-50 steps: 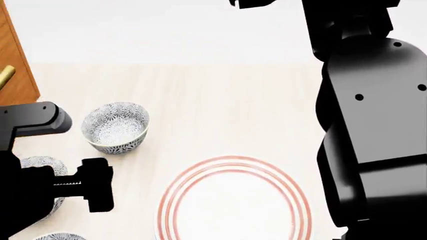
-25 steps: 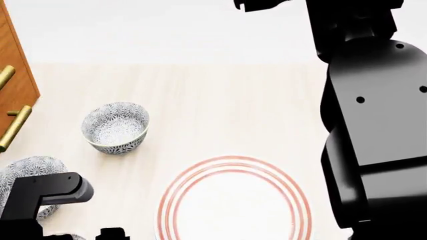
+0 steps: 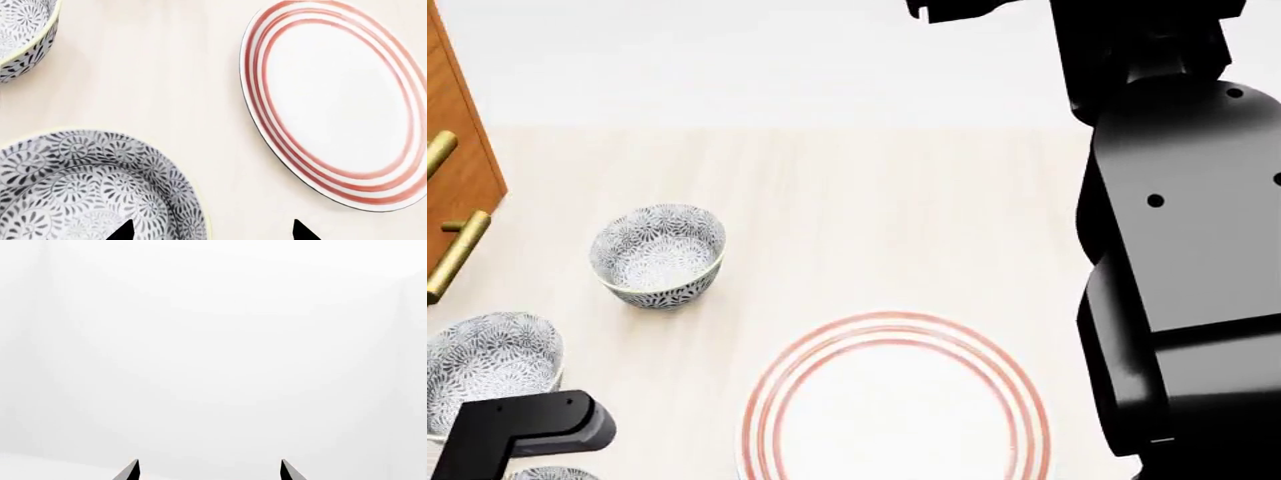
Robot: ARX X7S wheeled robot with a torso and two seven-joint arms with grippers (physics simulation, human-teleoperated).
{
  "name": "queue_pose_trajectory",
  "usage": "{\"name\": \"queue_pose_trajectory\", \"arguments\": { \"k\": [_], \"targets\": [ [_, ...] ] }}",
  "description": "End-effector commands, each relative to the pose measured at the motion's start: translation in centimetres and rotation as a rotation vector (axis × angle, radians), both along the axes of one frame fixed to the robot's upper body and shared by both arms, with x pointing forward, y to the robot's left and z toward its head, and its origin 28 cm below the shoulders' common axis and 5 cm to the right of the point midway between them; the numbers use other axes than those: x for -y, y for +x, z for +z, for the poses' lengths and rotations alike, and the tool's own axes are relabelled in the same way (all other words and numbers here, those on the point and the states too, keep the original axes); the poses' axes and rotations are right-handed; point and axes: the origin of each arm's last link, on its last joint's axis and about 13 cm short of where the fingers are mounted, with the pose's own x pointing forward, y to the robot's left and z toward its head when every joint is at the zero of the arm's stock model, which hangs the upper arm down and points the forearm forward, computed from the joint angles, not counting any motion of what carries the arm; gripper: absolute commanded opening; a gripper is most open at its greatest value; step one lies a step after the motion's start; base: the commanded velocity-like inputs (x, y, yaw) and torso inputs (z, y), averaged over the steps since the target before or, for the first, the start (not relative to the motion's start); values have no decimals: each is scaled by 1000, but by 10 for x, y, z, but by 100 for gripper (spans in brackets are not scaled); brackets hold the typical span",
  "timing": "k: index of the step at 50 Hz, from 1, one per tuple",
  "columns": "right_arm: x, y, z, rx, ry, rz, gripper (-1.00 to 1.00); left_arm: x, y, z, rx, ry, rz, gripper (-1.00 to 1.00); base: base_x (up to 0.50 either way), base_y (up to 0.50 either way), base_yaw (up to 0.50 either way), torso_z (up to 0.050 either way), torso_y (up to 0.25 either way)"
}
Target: Put the bowl at the front on the plate.
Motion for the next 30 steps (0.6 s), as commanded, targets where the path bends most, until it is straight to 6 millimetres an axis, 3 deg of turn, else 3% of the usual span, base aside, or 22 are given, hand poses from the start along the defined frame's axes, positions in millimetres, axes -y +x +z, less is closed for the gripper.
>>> {"name": "queue_pose_trajectory", "arguments": {
  "k": [1,30],
  "targets": [
    [1,0,-1,2,-1,-8,100,-1,-3,-9,-36,-3,7,100,0,0,0,0,0],
    [1,1,-4,7,-9,-5,100,-4,-6,-28,-94,-8,20,100,0,0,0,0,0]
  ]
}}
